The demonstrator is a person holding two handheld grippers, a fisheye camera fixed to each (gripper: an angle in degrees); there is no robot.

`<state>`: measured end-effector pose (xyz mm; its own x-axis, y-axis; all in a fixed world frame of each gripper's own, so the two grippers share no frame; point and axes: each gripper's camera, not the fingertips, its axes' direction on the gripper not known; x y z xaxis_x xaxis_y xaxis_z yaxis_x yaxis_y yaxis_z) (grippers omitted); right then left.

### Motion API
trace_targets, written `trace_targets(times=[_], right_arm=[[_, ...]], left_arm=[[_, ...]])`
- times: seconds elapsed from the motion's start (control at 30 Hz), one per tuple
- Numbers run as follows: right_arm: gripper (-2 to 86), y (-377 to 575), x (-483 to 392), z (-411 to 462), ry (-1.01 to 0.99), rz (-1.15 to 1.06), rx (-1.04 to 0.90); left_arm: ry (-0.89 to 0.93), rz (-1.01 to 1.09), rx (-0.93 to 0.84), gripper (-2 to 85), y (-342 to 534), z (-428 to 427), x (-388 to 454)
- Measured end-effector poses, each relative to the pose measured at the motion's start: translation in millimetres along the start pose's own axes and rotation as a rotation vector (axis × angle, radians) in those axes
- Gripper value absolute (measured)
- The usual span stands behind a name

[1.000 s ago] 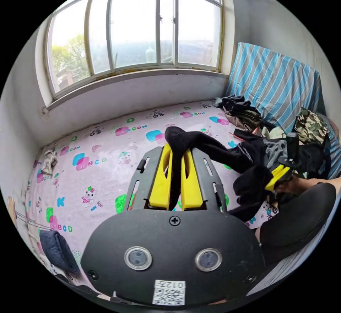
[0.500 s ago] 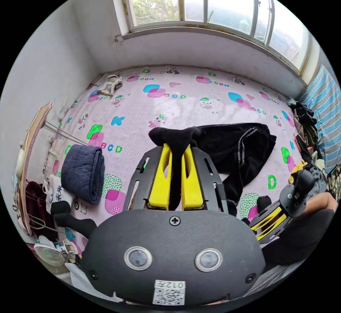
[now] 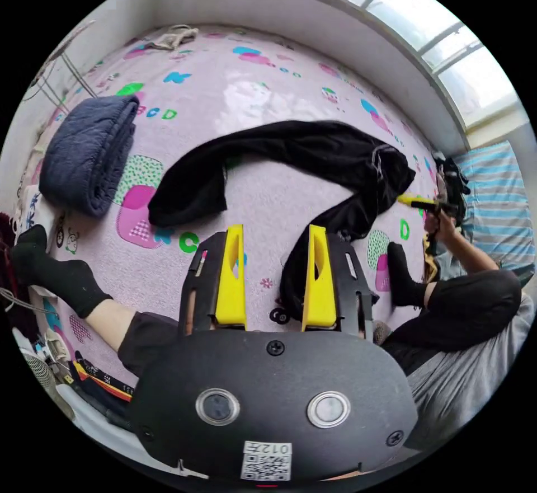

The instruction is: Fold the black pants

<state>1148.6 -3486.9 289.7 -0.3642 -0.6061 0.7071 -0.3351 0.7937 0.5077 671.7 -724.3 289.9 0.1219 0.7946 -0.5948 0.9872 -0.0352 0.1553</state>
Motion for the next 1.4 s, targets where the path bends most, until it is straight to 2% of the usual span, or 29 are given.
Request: trace_targets(times=[0.13,0.3,0.4,0.5,0.6,0.7,0.77,0.87,0.93,1.0,1.1,1.17,1.23,1.3,1.33,1.4], right_arm=[[9.4,8,92,-95,0.29,0.144,0.252],[11.0,-15,152,-111,0.346,0.235,0.276],[12.3,-39,159,-85,0.474,0.182,0.204],[12.6,-50,167,-52,0.631,0.106,0.075],[5.7,-38,193,-24,0.761,0.118,-0.122],[1.6,-7,201,-70,0.693,0.137,0.006],[0.6,5,206,-117,0.656,0.154,0.062],[-0.4,24,204,-225,0.571,0.13,0.191],[-0.7,59,198,-316,0.508,0.086,0.312],[-0.8,95,203,-371,0.465,0.035,0.343],[-0.8,170,233,-426,0.378,0.012,0.314],[-0.6,220,264,-435,0.341,0.031,0.238],[-0.2,293,323,-430,0.286,0.154,0.116],[0.2,344,376,-424,0.216,0.313,0.003],[0.6,377,403,-431,0.229,0.415,-0.004],[1.8,418,428,-457,0.255,0.51,0.076]], left_arm=[[-0.006,0.085,-0.179,18.5,12,54,35],[-0.013,0.077,-0.302,18.3,5,96,49],[-0.042,0.065,-0.354,16.5,-3,115,54],[-0.155,0.089,-0.362,13.8,-12,123,63],[-0.17,0.125,-0.357,10.2,-21,126,69],[-0.147,0.155,-0.344,7.3,-36,118,65],[-0.234,0.195,-0.258,5.9,-57,83,55],[-0.248,0.229,-0.088,4.7,-90,13,39],[-0.262,0.278,-0.016,4.3,-102,-24,39],[-0.255,0.364,-0.005,4.1,-107,-47,46],[-0.199,0.47,-0.103,4.0,-110,-45,55],[-0.085,0.543,-0.31,4.0,-109,-5,59],[-0.015,0.571,-0.48,4.2,-104,37,62],[-0.026,0.598,-0.644,4.2,-97,77,65],[-0.084,0.614,-0.721,4.1,-93,95,67],[-0.16,0.615,-0.74,3.9,-95,106,67]])
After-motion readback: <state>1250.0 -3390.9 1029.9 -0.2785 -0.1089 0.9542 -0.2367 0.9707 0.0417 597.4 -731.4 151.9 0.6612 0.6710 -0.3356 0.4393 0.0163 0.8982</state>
